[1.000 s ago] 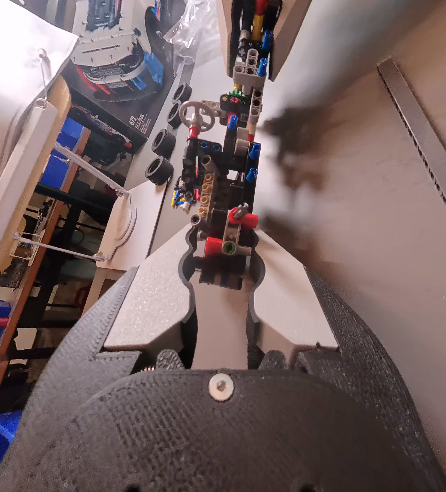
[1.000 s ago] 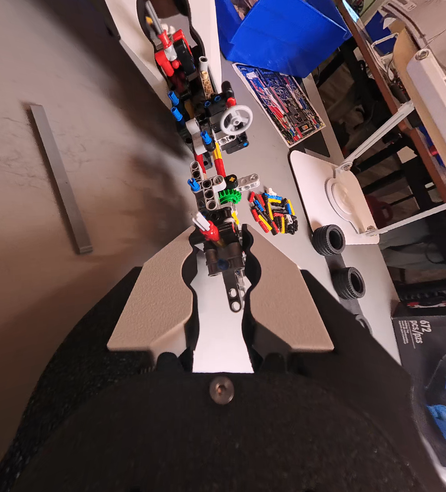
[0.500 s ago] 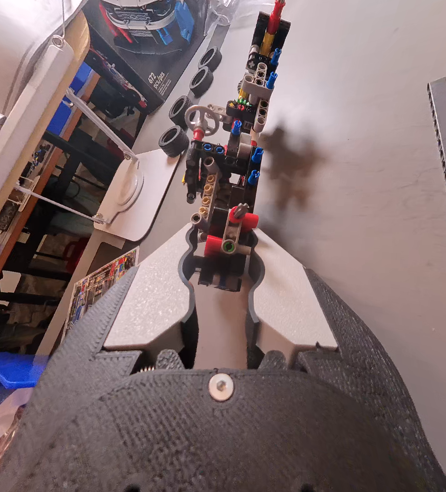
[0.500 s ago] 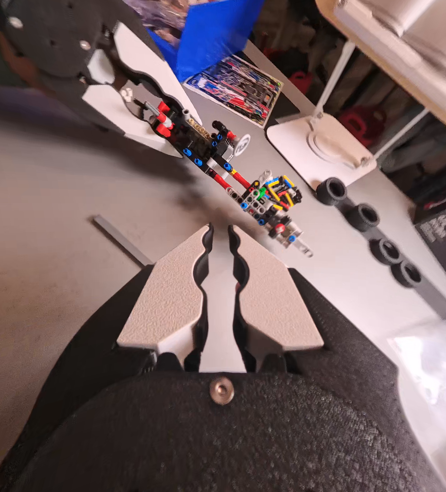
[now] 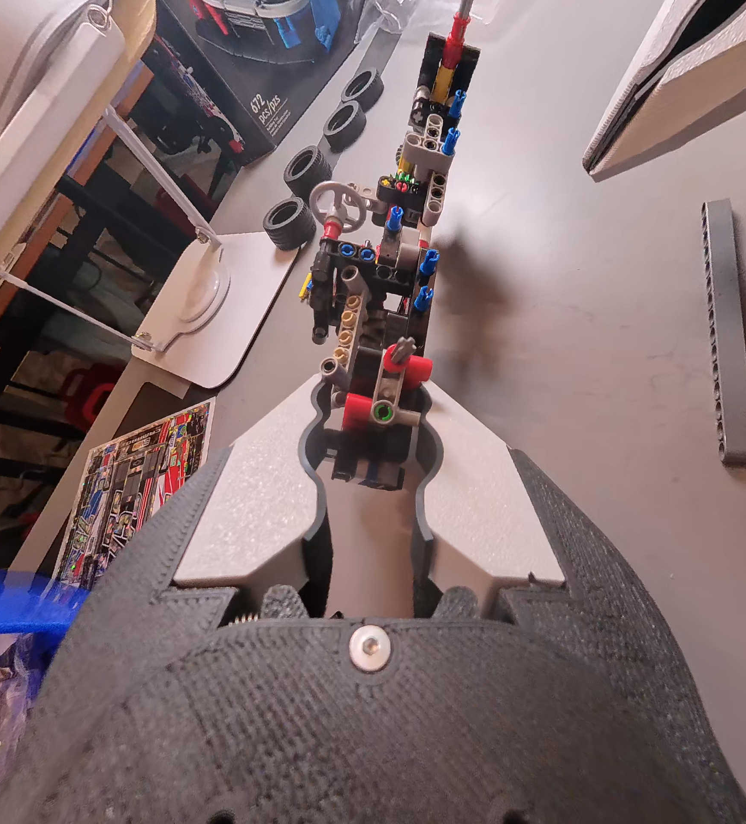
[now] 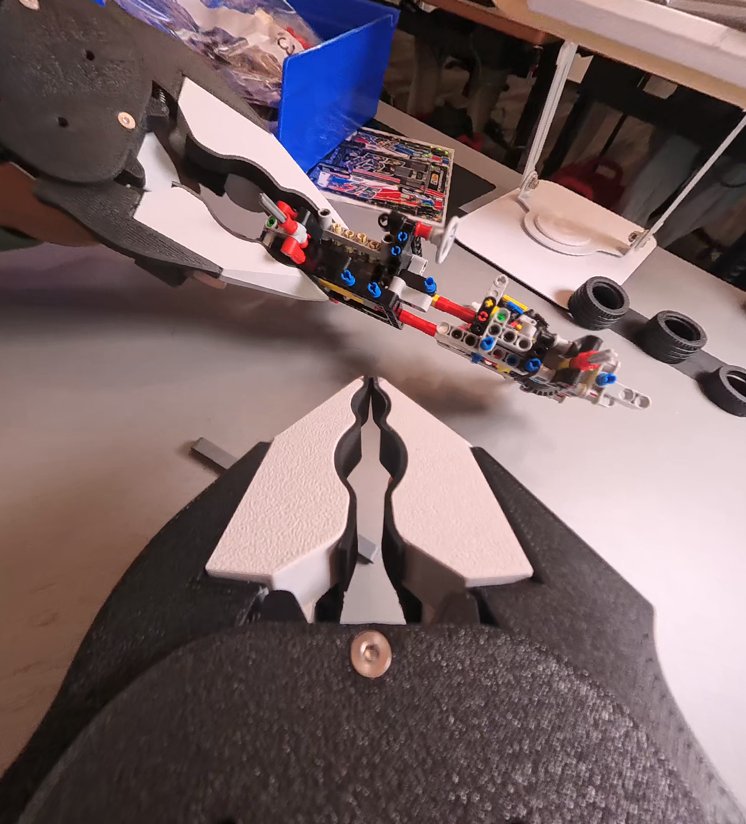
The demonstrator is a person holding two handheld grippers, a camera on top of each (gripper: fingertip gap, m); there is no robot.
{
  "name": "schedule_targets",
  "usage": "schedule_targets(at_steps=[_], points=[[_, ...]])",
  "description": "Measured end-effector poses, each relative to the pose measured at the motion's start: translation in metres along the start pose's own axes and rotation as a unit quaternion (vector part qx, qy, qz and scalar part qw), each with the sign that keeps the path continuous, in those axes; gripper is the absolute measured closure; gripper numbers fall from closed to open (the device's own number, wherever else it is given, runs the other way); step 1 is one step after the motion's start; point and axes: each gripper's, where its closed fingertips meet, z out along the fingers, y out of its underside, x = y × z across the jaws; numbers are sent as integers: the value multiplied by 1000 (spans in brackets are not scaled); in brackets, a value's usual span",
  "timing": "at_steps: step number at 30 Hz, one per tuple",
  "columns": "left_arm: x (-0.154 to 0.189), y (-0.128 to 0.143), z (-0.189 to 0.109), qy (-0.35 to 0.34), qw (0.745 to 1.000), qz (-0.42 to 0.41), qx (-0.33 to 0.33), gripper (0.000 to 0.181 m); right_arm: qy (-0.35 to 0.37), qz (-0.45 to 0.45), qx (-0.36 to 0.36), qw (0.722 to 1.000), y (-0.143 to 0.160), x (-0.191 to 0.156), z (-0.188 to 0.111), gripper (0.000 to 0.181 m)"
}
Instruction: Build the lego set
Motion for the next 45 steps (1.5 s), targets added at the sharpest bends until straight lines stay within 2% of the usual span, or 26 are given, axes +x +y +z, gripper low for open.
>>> schedule_targets(at_steps=[10,18,21,24,26,29,32,35,38,41,45], points=[[1,2,-1,-3,999,37,17,145,21,-12,-7,1000,3,19,-7,181],[1,8,0,-23,994,101,18,145,36,-24,-2,999,0,36,-17,178],[2,12,0,-30,990,133,20,145,24,-41,10,999,-8,37,-24,175],[3,14,1,-35,986,163,15,145,-32,-58,56,996,-31,26,-41,172],[3,14,2,-37,982,183,13,144,-52,-95,64,992,-41,28,-53,162],[3,12,3,-43,977,209,13,144,-78,-176,-3,981,-15,38,-57,145],[3,14,5,-45,969,243,7,144,-38,-294,-40,954,25,71,-39,148],[5,18,7,-40,965,258,3,144,-12,-319,-89,944,62,101,-13,145],[5,19,6,-36,965,259,4,144,-16,-328,-92,940,68,102,8,151],[4,23,5,-34,966,257,-2,143,-11,-366,-85,927,64,94,15,172],[9,31,2,3,973,230,-10,136,9,-394,-89,915,70,98,16,173]])
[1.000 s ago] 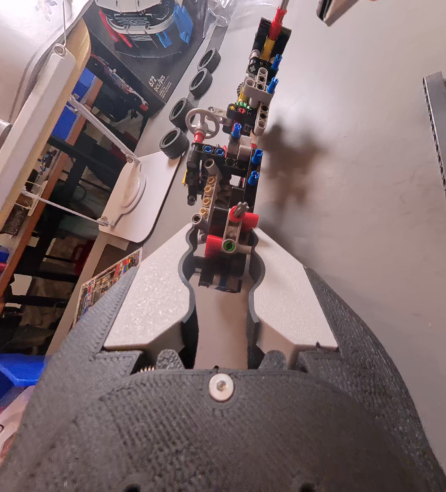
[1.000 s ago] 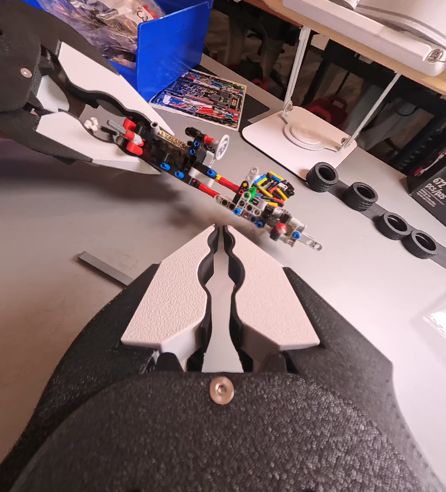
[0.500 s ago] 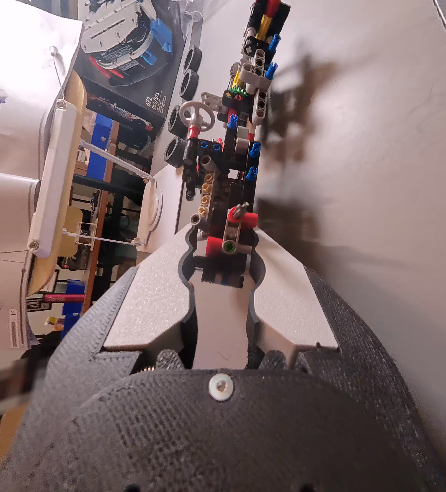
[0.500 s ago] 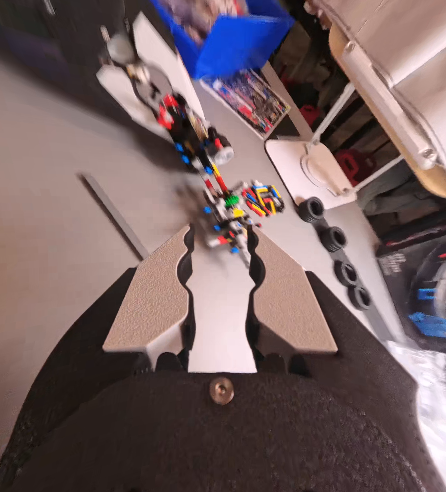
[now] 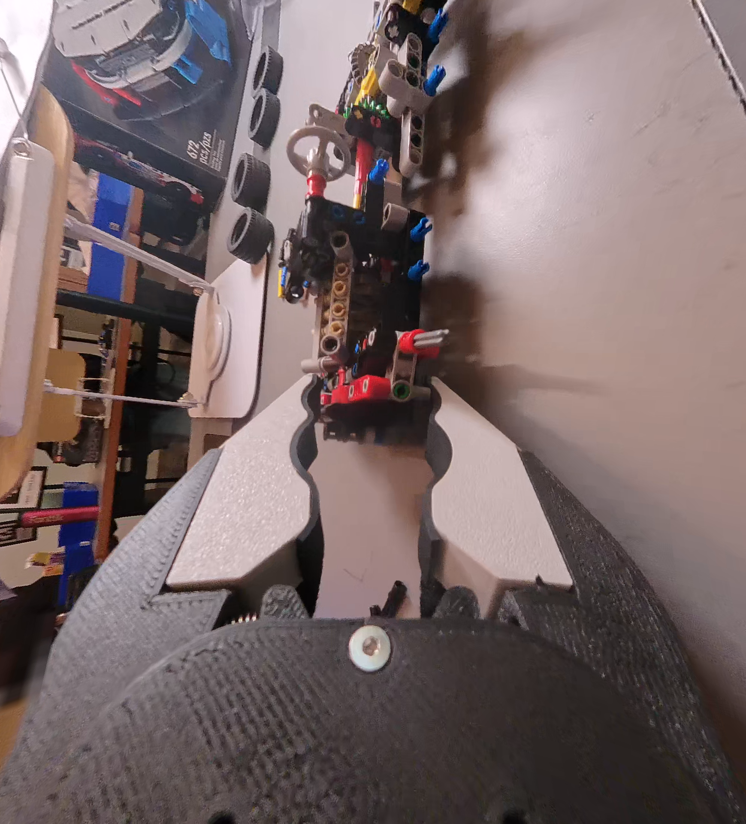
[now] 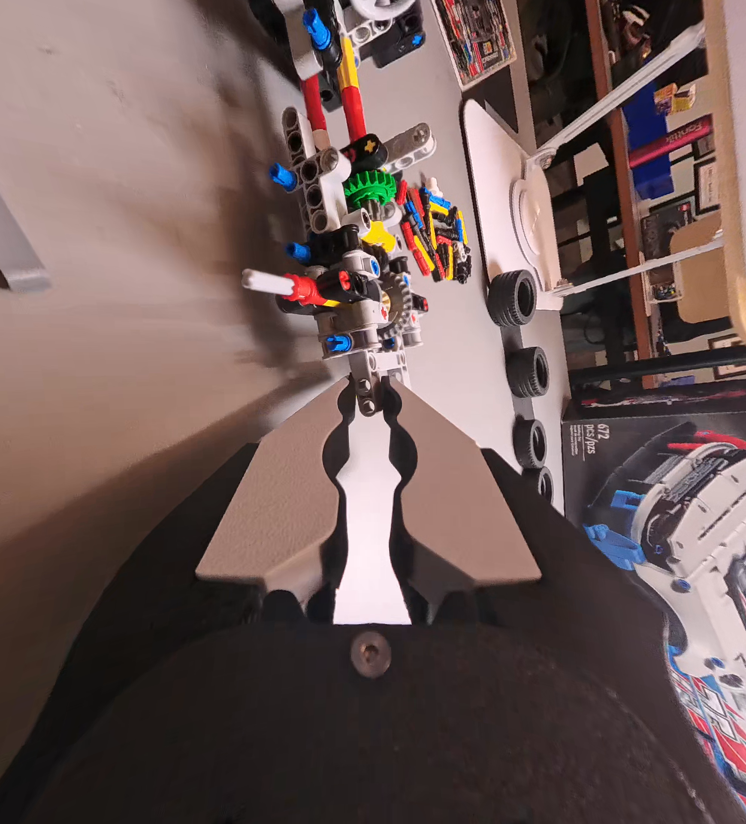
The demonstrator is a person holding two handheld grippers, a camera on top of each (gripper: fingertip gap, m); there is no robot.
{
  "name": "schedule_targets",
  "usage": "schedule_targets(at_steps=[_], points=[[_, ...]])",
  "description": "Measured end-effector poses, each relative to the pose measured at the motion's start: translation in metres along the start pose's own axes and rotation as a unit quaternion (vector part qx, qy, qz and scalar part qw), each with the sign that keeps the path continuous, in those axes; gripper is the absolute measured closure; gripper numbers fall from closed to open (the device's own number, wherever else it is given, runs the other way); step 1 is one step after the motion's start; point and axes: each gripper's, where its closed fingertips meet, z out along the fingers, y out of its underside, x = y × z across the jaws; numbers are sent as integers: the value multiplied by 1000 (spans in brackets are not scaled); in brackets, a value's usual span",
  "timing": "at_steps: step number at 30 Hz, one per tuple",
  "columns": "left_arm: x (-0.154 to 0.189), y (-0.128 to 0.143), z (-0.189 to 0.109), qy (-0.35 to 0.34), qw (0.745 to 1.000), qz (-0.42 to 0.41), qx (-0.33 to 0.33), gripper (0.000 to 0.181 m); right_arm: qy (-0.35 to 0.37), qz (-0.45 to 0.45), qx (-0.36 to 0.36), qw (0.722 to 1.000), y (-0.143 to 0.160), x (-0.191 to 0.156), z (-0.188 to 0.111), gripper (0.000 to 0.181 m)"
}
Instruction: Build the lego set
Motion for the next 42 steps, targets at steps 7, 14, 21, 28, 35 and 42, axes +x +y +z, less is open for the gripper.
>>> schedule_targets(at_steps=[7,14,21,28,35,42], points=[[13,1,-11,60,998,-18,-4,132,4,-26,26,999,0,-5,-1,173],[16,-3,-11,46,999,6,-10,135,-8,-23,19,1000,4,-10,-7,173],[17,-4,-12,43,999,6,-12,135,-73,96,89,989,-15,-3,-44,159],[17,-5,-11,43,999,0,-7,135,-251,98,123,955,-72,-63,-68,155],[20,-10,-11,54,999,-6,-1,136,-331,53,27,942,-84,-90,-54,151],[25,-15,-13,70,997,-10,12,137,-374,35,-8,927,-91,-108,-46,173]])
